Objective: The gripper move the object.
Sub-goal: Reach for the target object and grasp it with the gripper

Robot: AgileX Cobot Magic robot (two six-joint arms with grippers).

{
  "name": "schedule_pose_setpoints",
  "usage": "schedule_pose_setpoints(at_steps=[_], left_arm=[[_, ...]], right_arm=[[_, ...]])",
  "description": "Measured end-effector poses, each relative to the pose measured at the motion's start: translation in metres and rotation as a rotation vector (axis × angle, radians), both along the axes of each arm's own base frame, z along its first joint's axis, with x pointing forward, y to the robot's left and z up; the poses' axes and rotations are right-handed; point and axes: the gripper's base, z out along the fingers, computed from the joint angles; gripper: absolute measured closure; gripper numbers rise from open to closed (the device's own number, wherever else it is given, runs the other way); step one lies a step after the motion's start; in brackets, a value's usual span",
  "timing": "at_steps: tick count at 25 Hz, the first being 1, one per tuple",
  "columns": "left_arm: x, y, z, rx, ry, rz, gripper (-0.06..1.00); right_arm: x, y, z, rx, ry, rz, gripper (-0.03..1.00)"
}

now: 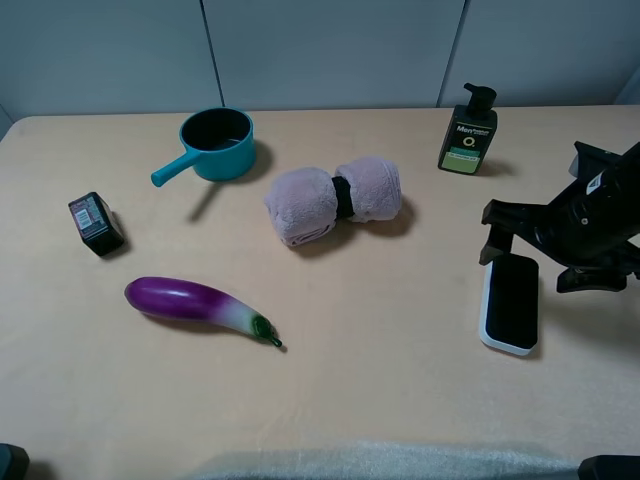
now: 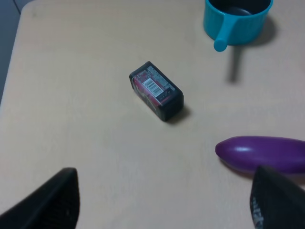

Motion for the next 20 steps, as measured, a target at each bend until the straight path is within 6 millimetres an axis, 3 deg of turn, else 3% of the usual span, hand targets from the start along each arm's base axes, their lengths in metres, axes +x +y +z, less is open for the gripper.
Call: schedule_pose_setpoints(at_steps=[9,20], left_arm=[[0.000,0.000,0.000,0.000,0.000,0.000,0.15],[0.000,0.000,0.000,0.000,0.000,0.000,0.15]], right_arm=[[0.001,0.000,0.000,-0.007,-0.005,0.008,0.31],[0.004,-0.001,-0.027,-0.036,0.079,0.019,0.31]])
